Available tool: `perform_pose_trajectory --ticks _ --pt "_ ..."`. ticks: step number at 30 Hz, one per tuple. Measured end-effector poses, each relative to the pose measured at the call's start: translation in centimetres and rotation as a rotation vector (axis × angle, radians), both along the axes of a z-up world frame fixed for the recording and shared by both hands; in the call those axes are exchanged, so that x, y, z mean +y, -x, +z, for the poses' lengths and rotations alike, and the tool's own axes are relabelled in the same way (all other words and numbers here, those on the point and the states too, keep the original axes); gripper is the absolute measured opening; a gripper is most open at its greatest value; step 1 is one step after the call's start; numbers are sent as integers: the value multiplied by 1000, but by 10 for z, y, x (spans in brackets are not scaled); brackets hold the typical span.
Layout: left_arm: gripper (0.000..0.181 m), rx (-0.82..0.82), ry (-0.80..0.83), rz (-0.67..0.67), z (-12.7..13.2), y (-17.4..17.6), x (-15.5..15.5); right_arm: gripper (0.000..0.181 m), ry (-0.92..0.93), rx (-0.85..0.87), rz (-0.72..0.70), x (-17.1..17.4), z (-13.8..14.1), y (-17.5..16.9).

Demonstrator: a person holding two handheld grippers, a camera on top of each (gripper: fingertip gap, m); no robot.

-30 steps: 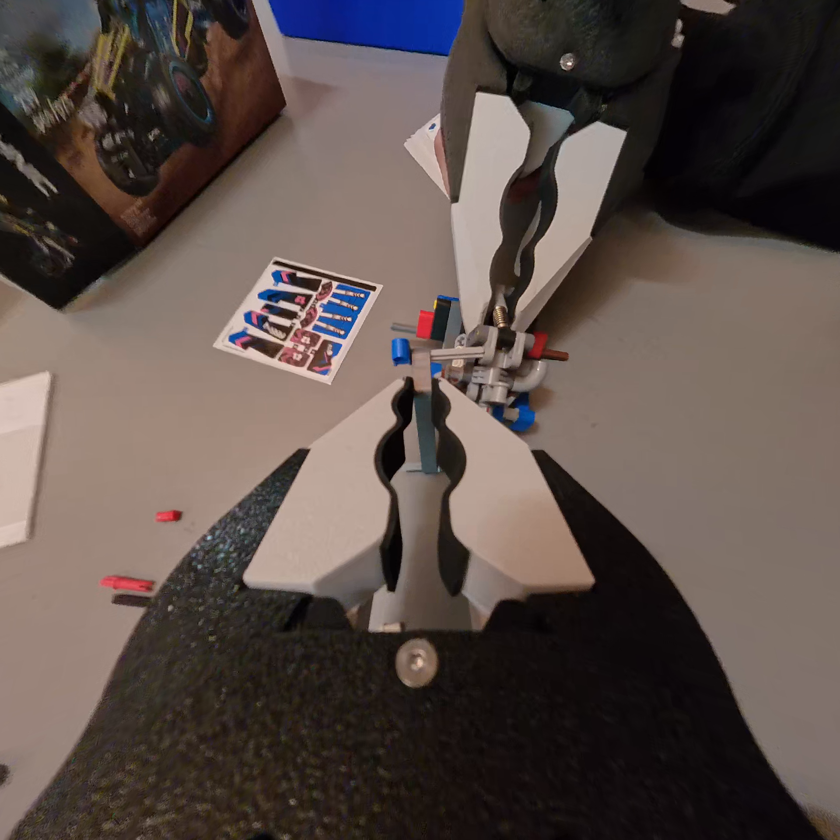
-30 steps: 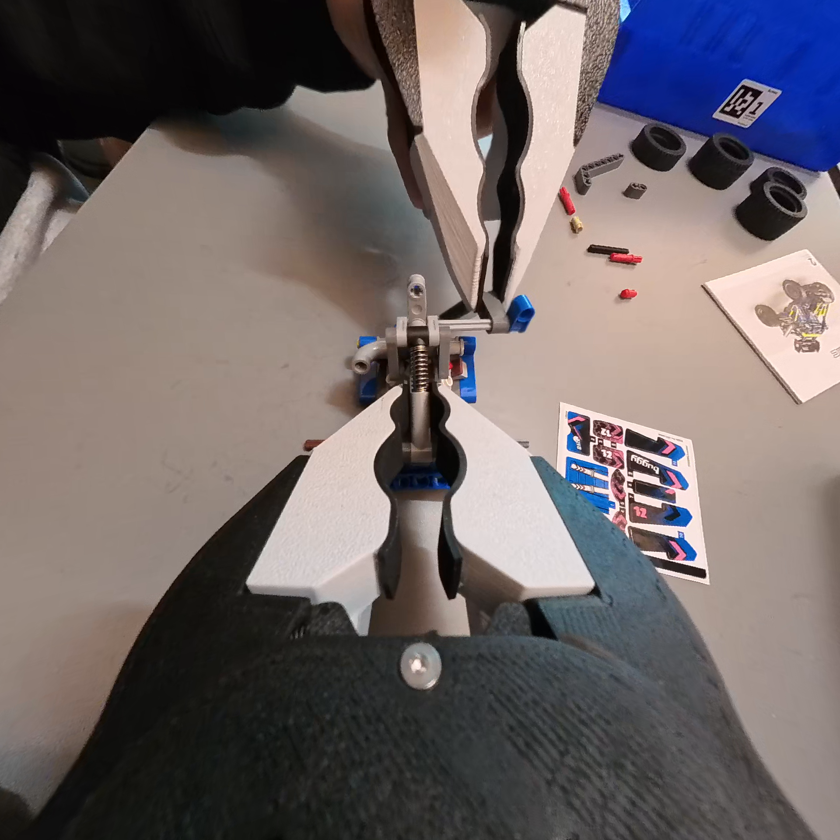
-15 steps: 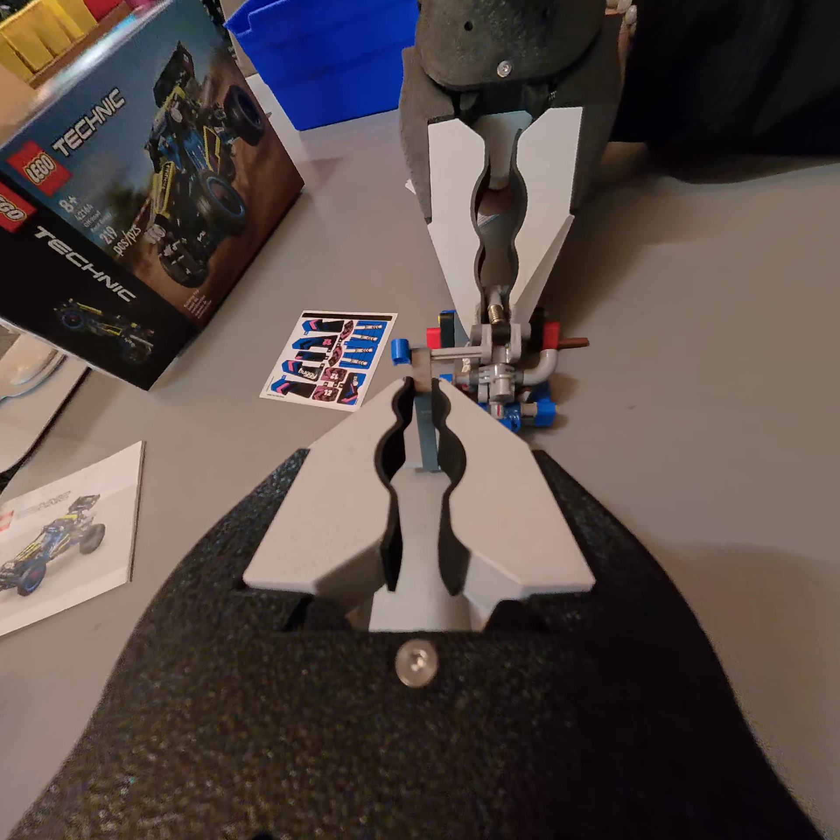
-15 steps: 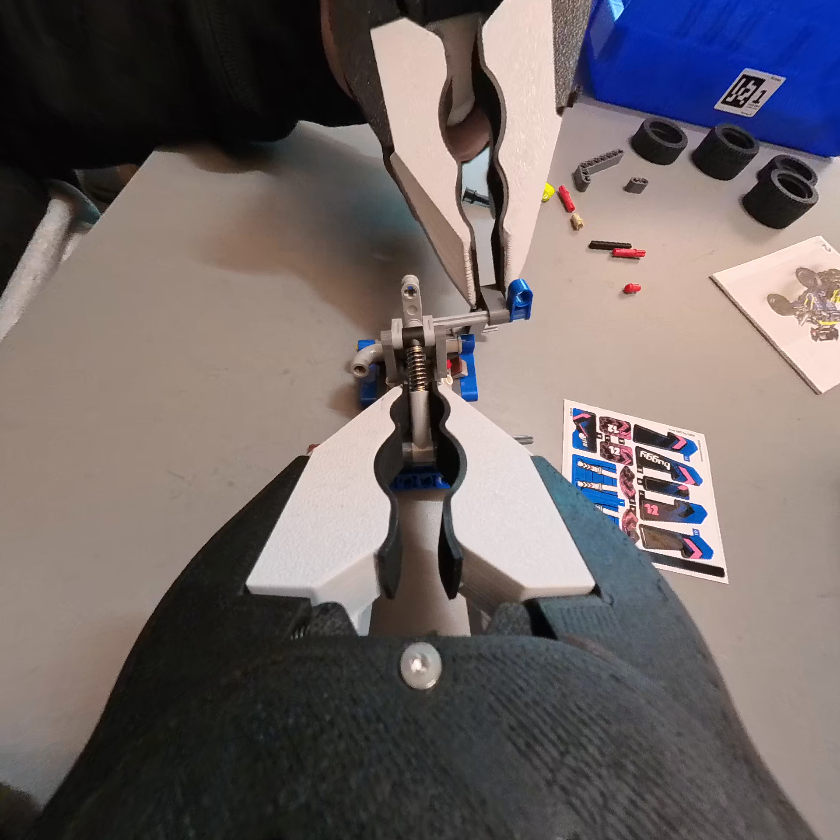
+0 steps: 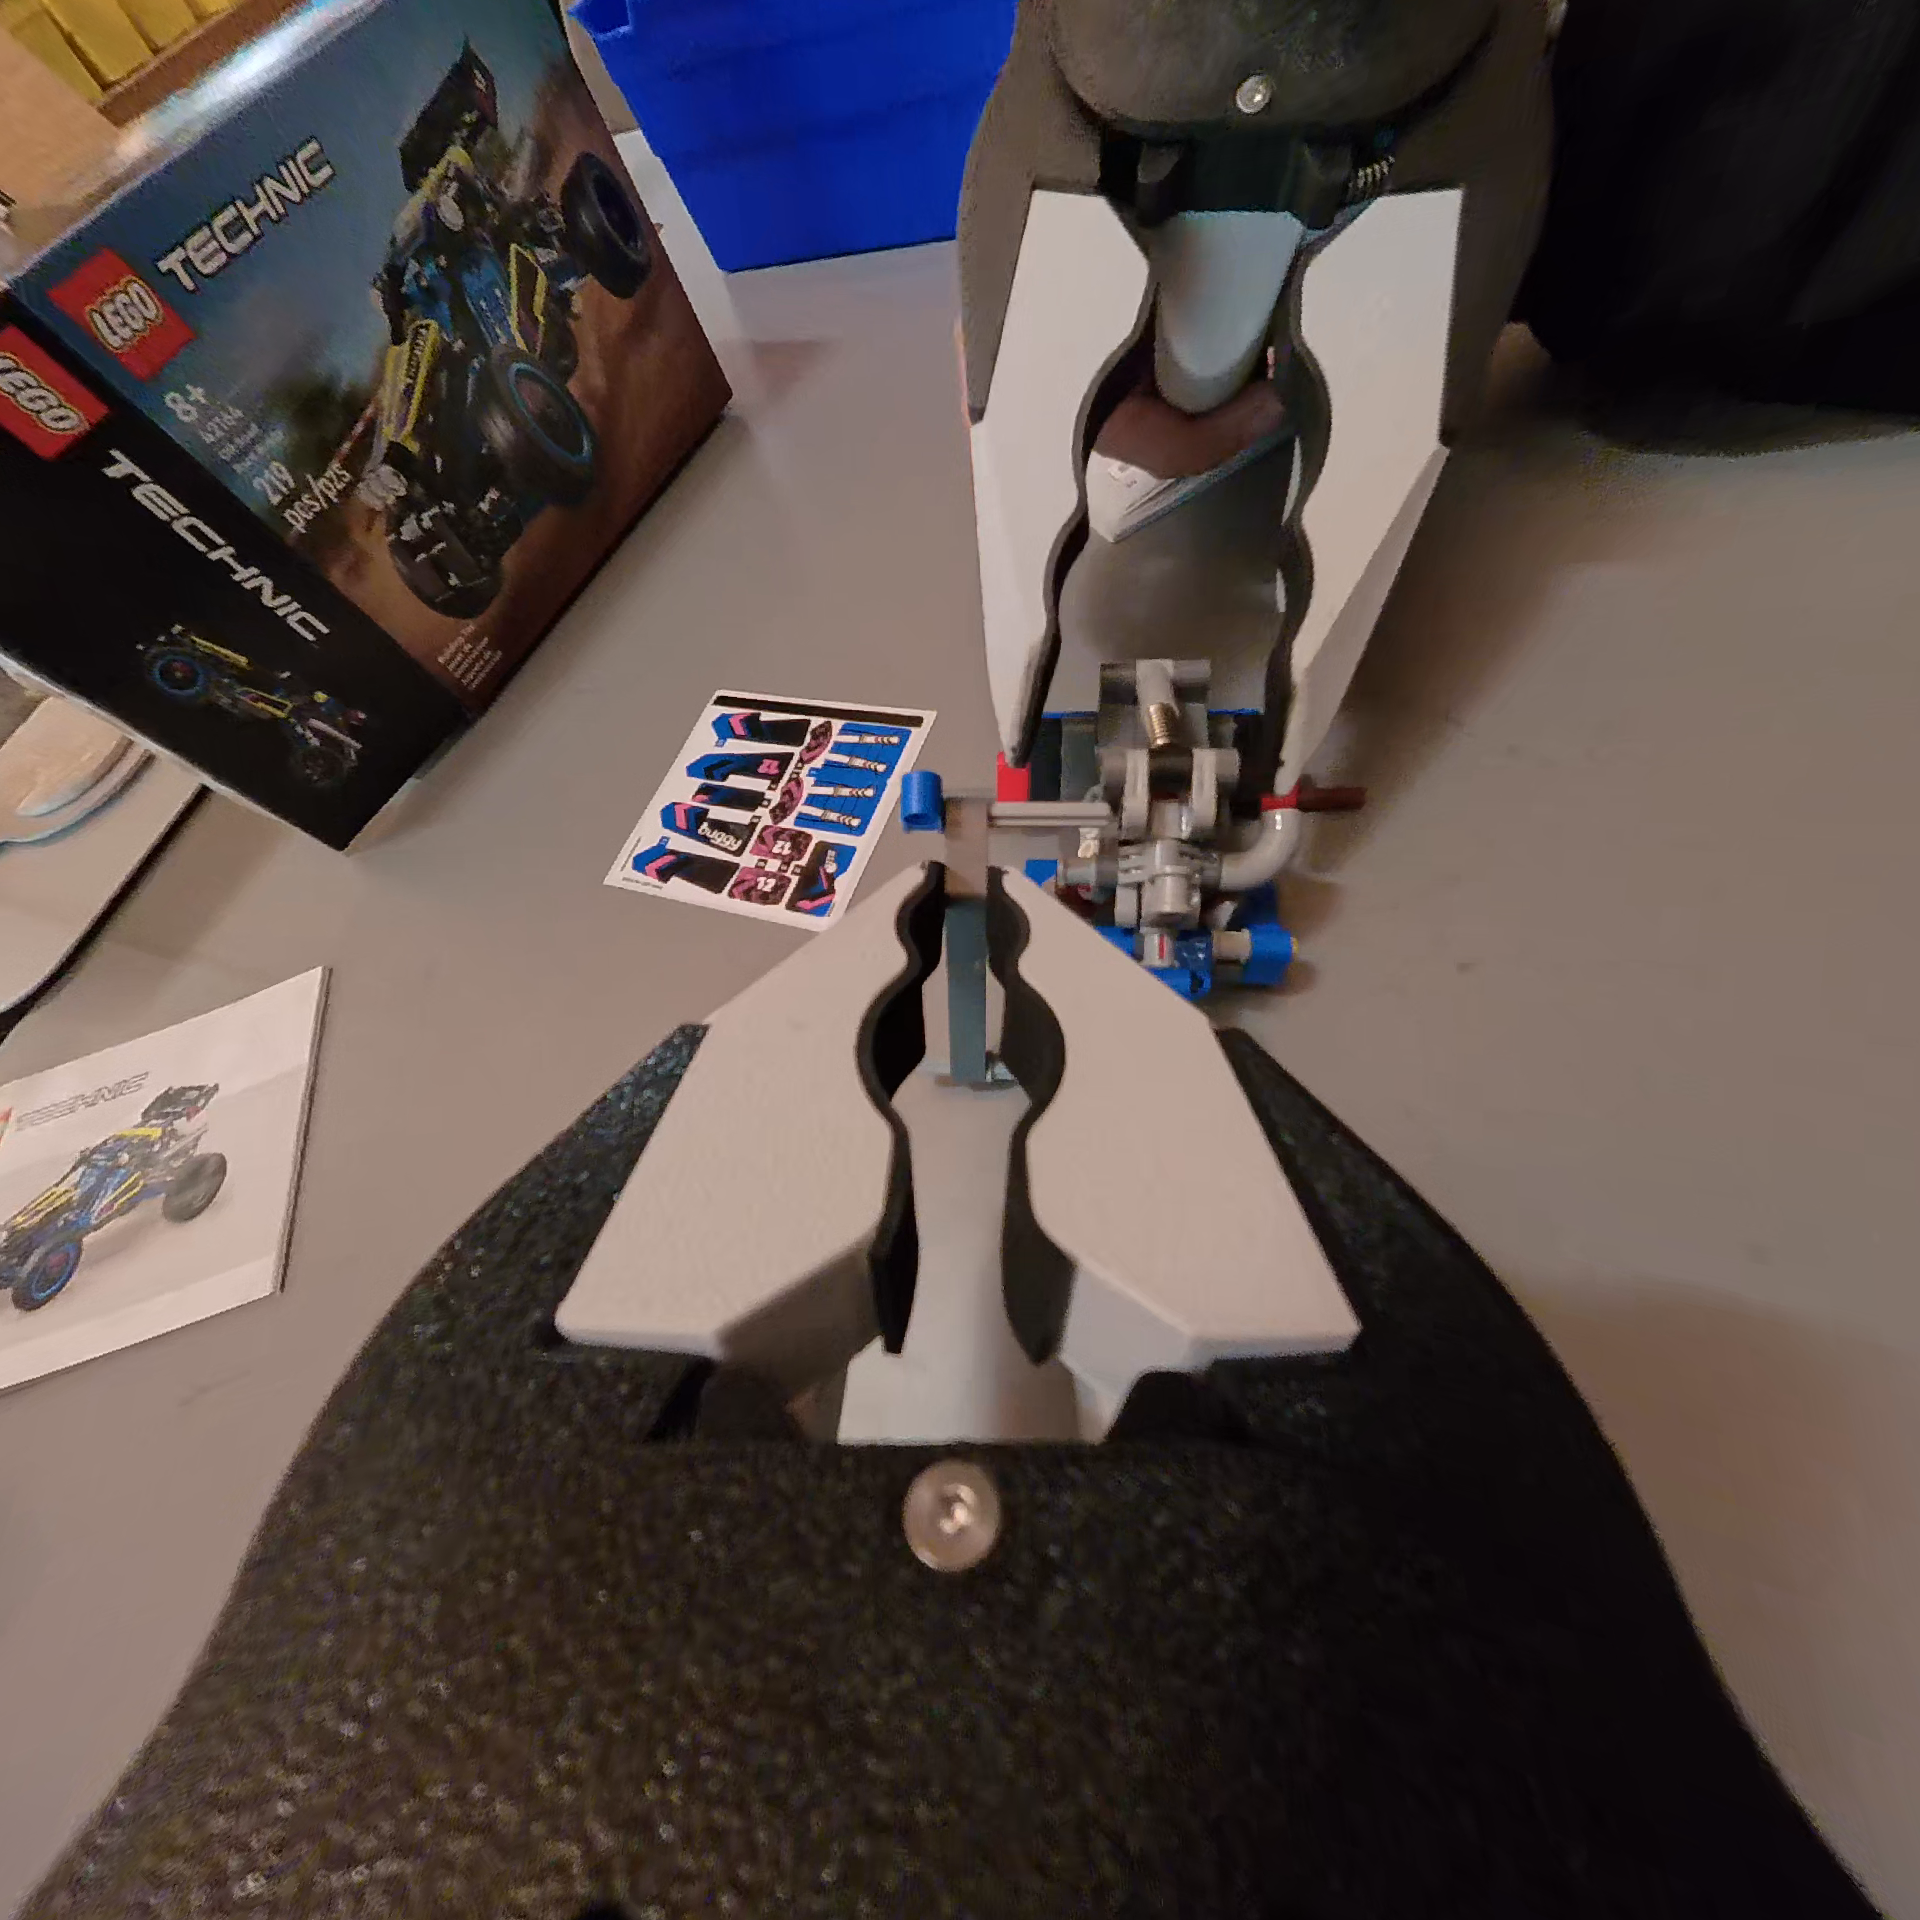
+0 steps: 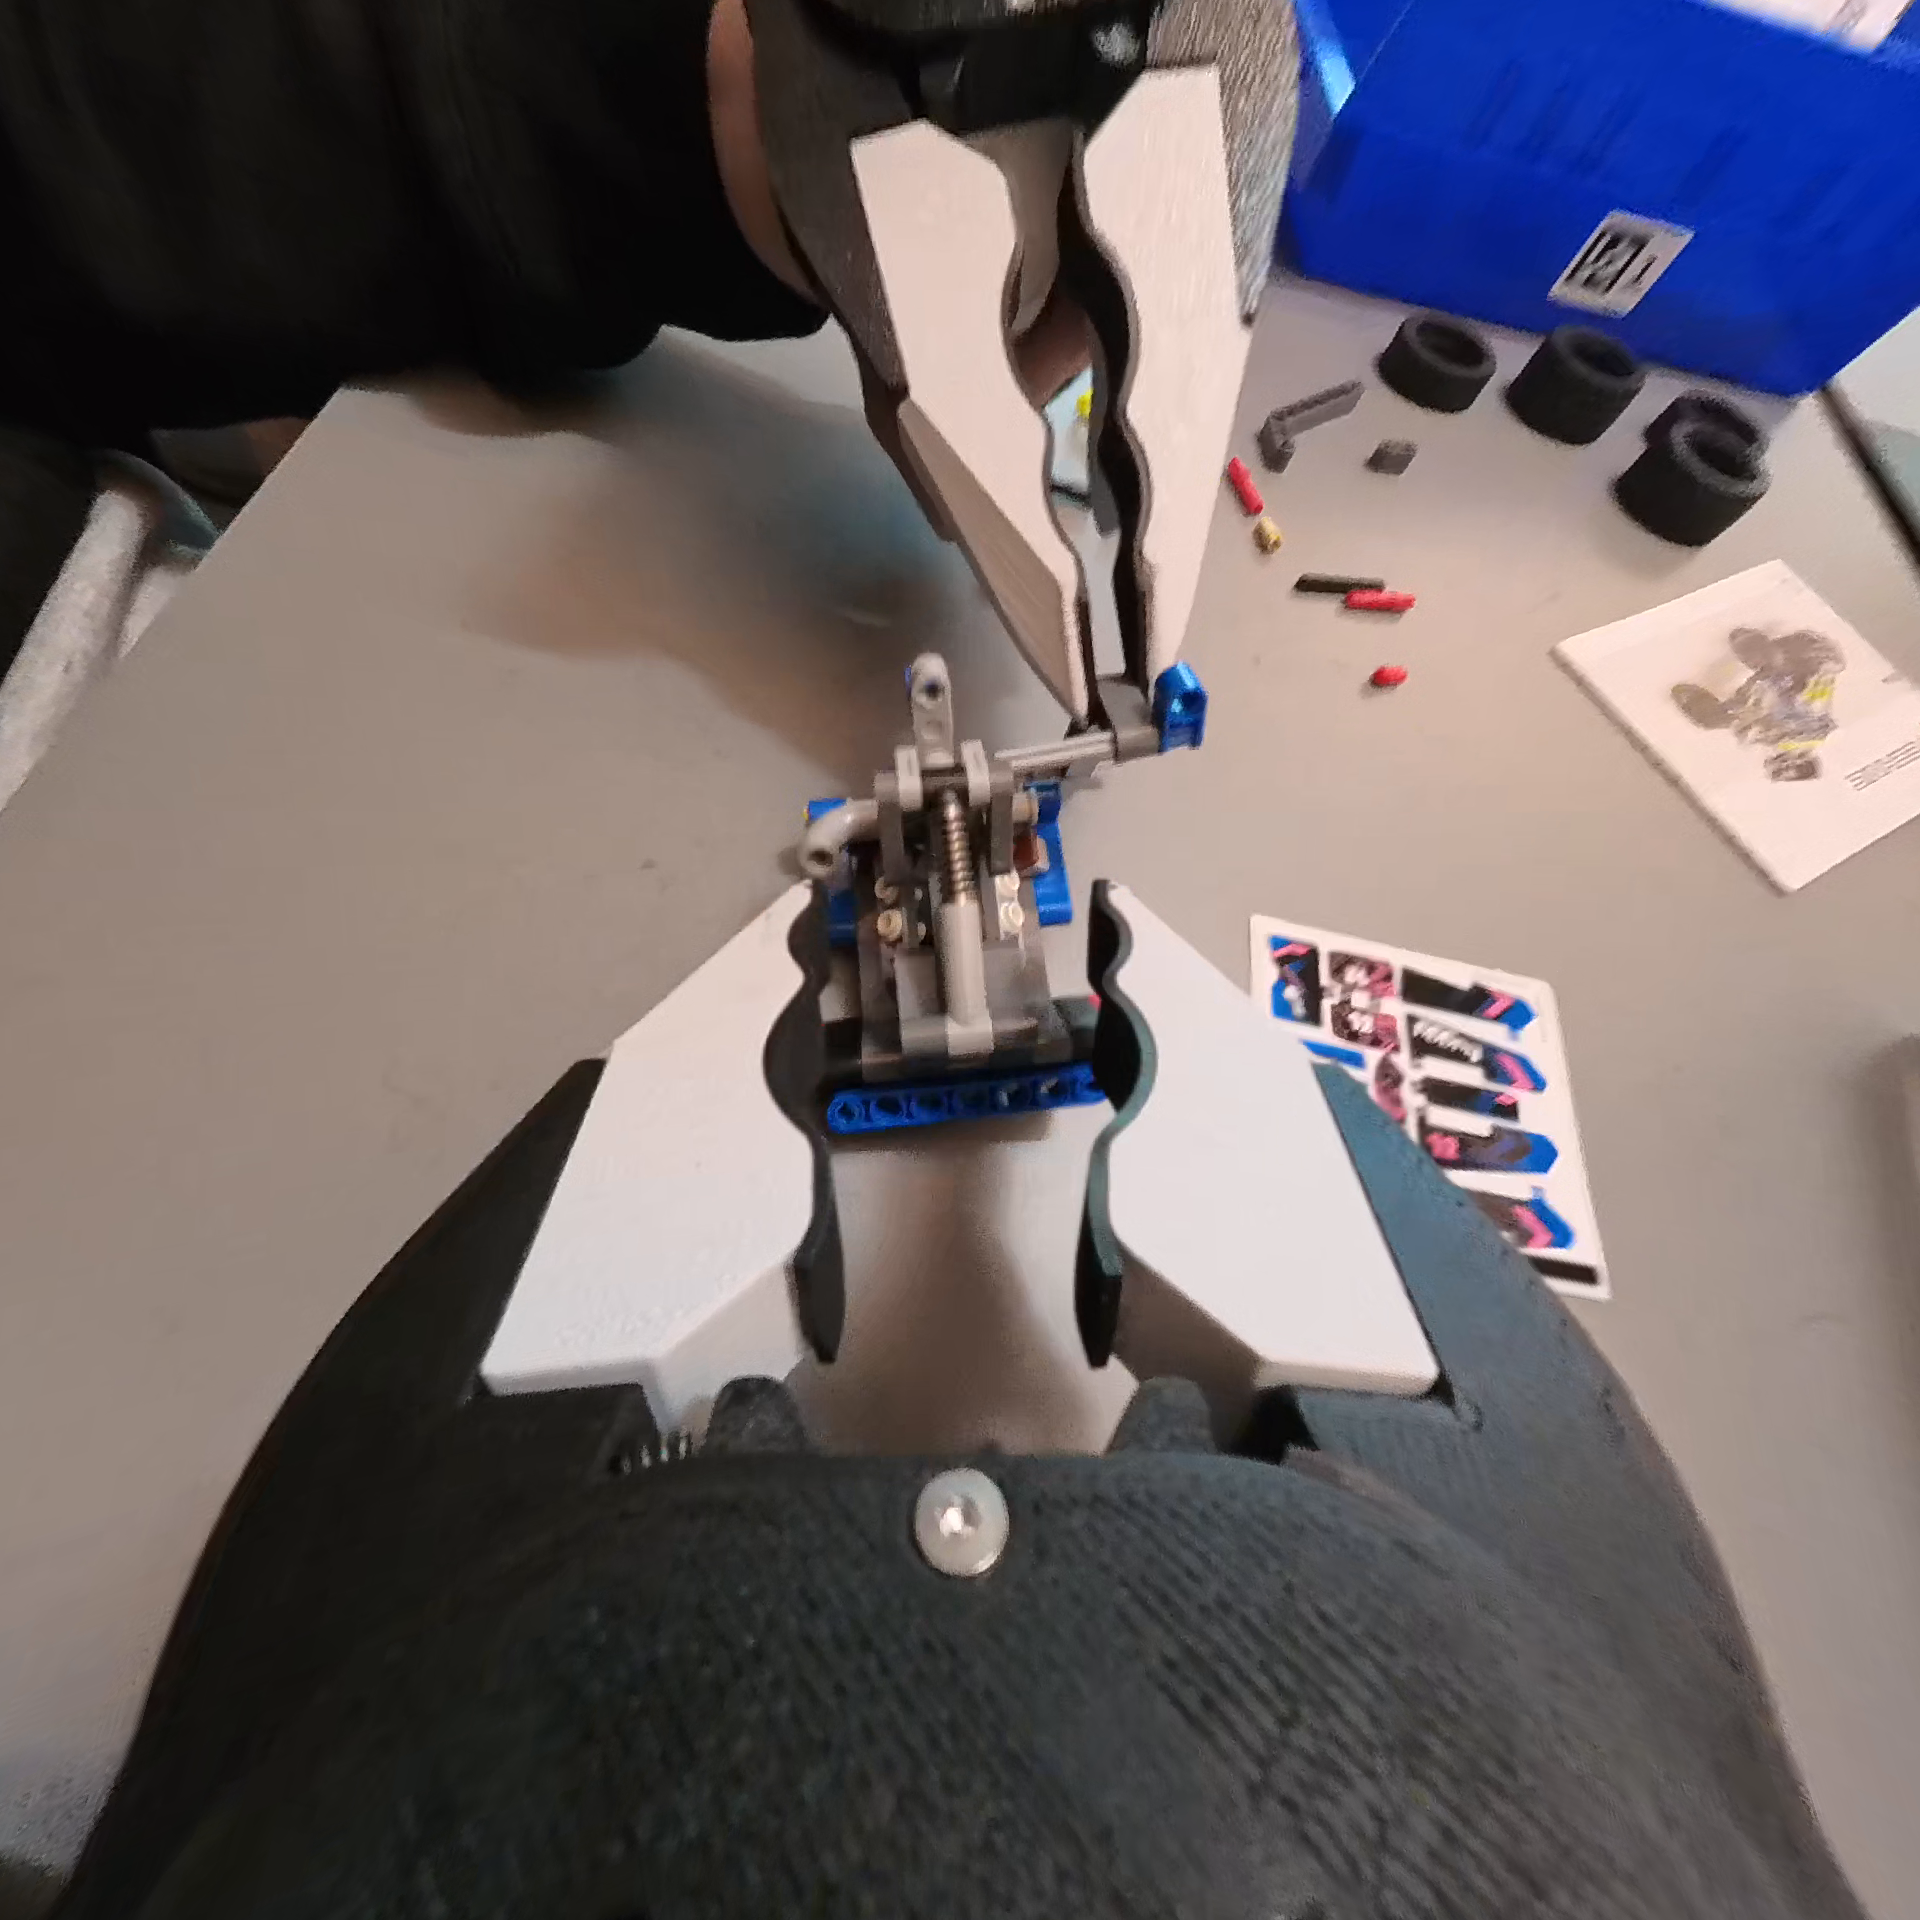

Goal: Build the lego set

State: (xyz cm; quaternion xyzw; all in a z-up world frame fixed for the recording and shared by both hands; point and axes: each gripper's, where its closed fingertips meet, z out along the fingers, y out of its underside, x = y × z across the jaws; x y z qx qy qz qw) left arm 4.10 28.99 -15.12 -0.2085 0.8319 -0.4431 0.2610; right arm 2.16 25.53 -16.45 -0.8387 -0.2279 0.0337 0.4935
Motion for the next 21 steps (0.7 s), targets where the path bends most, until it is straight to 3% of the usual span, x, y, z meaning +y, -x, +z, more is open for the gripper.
perform_pose_trajectory --ticks 5,7,21 --pt "5 15 -5 -12 0 3 -2 38 -84 -28 30 14 10 13" --pt "5 13 11 -18 1 3 -3 25 -81 -56 32 14 8 12" --pt "4 73 43 22 -2 1 1 24 -104 -31 11 15 9 7"
